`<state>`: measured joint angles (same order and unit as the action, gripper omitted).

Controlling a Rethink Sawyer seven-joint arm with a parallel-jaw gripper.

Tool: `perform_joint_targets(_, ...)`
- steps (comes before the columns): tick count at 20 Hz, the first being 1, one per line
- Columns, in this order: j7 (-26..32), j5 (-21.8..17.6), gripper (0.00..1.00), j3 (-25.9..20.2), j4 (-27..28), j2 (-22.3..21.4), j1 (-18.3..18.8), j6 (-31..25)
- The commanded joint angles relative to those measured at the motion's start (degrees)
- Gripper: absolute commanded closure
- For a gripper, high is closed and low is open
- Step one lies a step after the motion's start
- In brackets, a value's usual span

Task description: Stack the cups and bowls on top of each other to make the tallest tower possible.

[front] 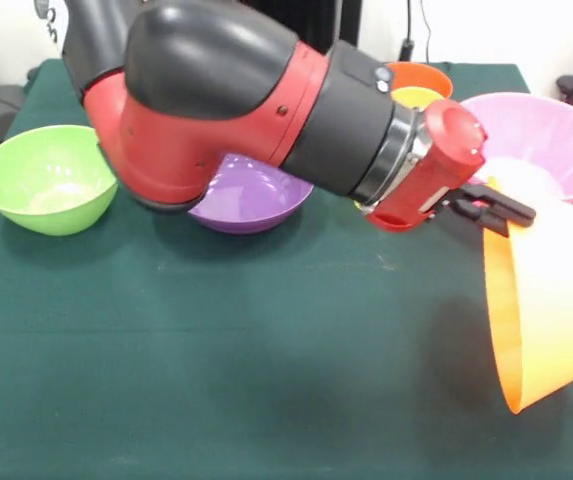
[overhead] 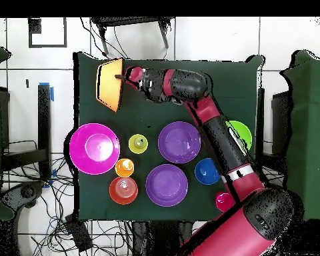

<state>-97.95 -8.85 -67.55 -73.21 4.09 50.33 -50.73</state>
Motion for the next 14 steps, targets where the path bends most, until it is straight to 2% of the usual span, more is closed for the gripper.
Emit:
perform_joint_targets(1, 24.57, -1.35, 1.00, 3.54, 15.22, 4.25, -3.20, -12.95)
perform_joint_targets(6, 29.28, -0.79, 1.00, 3.77, 22.79, 6.62, -4.91, -20.41)
perform_joint_targets(14, 35.35, -1.92, 1.00, 3.92, 32.51, 8.76, -7.38, -28.13)
